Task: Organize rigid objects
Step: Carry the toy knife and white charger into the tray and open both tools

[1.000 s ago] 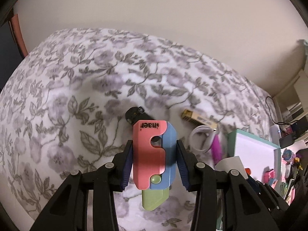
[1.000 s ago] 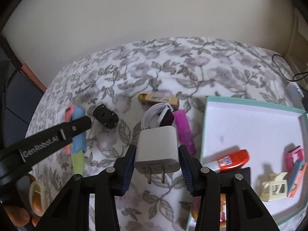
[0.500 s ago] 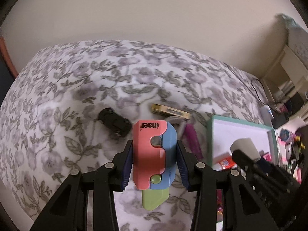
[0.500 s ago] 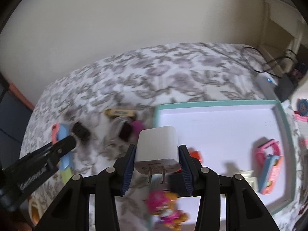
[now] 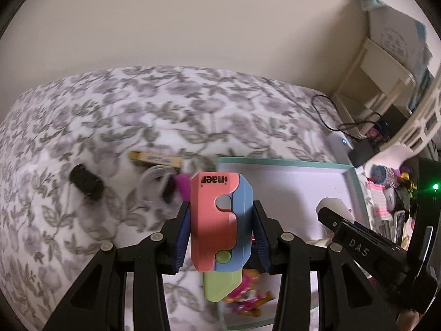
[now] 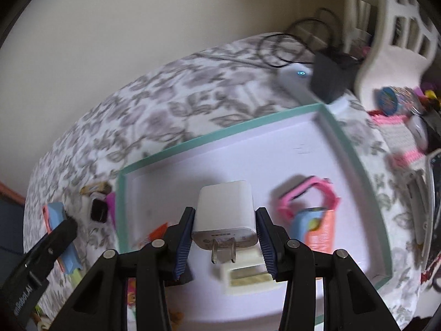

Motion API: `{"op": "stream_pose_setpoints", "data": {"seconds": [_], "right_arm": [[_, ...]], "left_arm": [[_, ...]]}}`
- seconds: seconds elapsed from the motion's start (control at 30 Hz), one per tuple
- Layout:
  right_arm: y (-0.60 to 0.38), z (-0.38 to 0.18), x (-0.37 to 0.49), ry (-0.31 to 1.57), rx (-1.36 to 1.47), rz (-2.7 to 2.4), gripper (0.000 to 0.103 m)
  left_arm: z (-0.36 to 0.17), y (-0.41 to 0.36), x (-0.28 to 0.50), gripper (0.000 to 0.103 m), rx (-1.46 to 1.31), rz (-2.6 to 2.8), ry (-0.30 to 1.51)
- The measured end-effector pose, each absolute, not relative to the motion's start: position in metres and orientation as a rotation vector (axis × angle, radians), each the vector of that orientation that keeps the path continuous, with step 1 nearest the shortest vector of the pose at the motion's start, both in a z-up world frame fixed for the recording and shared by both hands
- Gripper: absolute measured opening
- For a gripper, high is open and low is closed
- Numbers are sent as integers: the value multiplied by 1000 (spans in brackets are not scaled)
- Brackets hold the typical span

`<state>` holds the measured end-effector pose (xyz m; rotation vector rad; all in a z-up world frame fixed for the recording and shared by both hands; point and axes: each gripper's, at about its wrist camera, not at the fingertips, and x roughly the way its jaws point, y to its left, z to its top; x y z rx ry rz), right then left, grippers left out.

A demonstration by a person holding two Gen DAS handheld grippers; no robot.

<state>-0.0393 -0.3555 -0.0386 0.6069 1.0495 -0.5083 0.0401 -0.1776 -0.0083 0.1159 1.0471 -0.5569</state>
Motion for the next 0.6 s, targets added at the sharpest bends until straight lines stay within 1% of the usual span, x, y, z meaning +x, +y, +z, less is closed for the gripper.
{"op": "stream_pose_setpoints", "data": {"seconds": [0.3, 0.6], "right_arm": [[-372, -38, -47, 1037, 582, -561, 47], [-377, -46, -47, 1049, 597, -547, 48]], "left_arm": [[-14, -217, 35, 44, 153, -590, 1028], [-41, -241, 30, 44, 198, -621, 1073]]}}
